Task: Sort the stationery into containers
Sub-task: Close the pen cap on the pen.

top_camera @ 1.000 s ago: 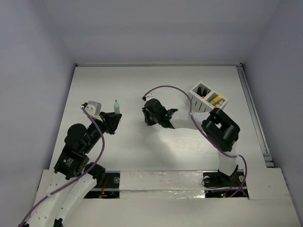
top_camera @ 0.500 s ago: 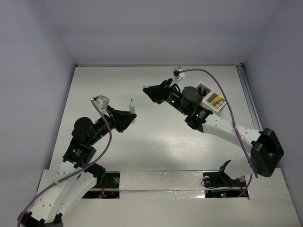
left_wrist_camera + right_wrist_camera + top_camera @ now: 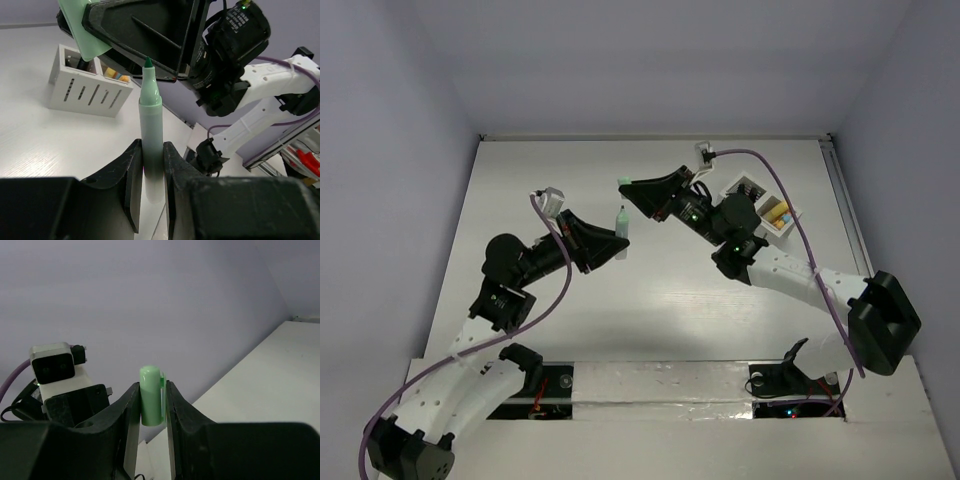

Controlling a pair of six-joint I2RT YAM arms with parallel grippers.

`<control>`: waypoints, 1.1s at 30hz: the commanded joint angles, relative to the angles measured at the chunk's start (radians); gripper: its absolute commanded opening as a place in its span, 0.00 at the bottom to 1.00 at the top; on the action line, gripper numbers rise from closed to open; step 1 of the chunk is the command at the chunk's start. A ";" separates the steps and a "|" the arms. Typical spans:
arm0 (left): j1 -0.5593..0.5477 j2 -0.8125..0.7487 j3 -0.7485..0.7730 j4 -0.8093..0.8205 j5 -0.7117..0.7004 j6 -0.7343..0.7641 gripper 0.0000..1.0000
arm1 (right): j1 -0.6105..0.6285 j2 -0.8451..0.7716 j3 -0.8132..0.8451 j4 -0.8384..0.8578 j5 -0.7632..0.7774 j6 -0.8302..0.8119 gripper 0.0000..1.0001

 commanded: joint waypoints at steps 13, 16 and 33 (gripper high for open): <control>0.032 0.035 -0.034 0.197 0.094 -0.077 0.00 | -0.006 -0.040 -0.008 0.199 -0.041 0.058 0.00; 0.041 0.029 -0.034 0.199 0.093 -0.075 0.00 | -0.006 -0.040 -0.010 0.202 -0.055 0.061 0.00; 0.060 0.043 -0.028 0.220 0.099 -0.087 0.00 | 0.003 0.015 0.000 0.262 -0.126 0.092 0.00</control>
